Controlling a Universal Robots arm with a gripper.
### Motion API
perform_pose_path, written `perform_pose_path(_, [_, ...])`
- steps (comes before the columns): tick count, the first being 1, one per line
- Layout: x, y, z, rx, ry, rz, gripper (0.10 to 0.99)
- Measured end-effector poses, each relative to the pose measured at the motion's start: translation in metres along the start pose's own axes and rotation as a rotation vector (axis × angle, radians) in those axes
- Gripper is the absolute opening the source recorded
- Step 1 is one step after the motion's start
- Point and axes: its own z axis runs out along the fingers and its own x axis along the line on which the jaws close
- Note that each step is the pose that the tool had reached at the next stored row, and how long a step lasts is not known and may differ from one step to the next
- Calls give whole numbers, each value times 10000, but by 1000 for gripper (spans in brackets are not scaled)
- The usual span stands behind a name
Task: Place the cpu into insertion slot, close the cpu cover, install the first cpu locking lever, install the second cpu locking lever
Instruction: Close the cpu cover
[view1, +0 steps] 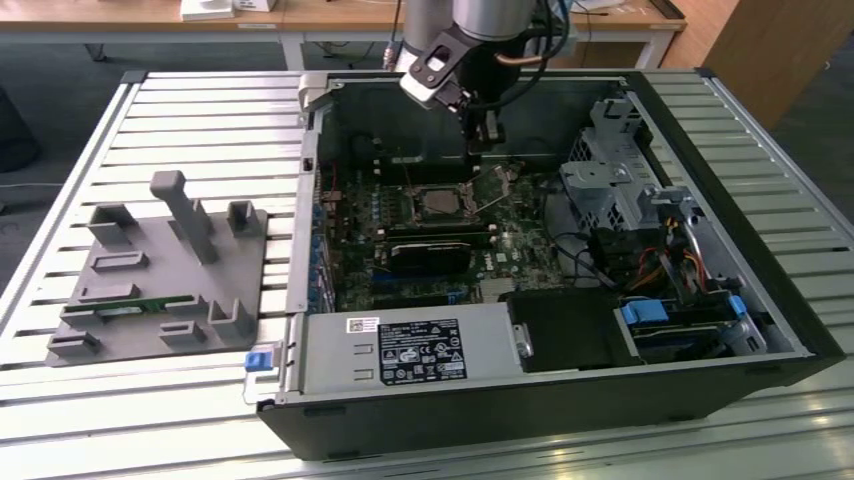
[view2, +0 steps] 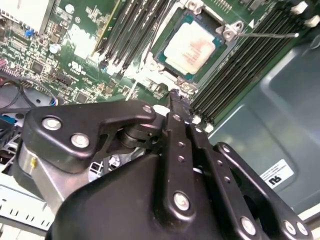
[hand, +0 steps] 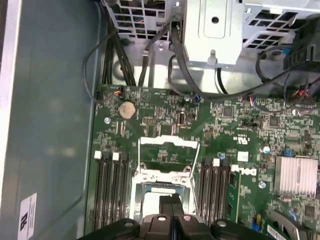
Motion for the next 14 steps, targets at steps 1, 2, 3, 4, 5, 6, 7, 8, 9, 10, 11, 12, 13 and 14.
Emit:
perform_pose_path(1, [0,11,7,0,1,0,106])
perform_pose_path(2, [-1,21,13,0,0,0,106])
perform_pose_path(3, [-2,36,21,0,0,0,106])
perform_pose_path(4, [-2,48,29,0,0,0,106])
perform_pose_path(5, [-3,58,34,0,0,1,106])
perform_pose_path(6, [-4,70,39,-1,1,1,106])
perform_pose_path(7, [-4,88,44,0,1,0,106])
perform_pose_path(8, [-5,106,50,1,0,0,106])
perform_pose_path(9, [-6,124,53,1,-1,-1,106])
perform_pose_path(10, [-7,129,54,2,-3,0,106])
perform_pose_path(11, [-7,131,57,1,-1,0,106])
perform_pose_path(12, [-7,134,61,0,2,0,106])
perform_pose_path(13, [-7,139,64,0,2,0,106])
perform_pose_path(14, [-7,142,65,1,-1,0,106])
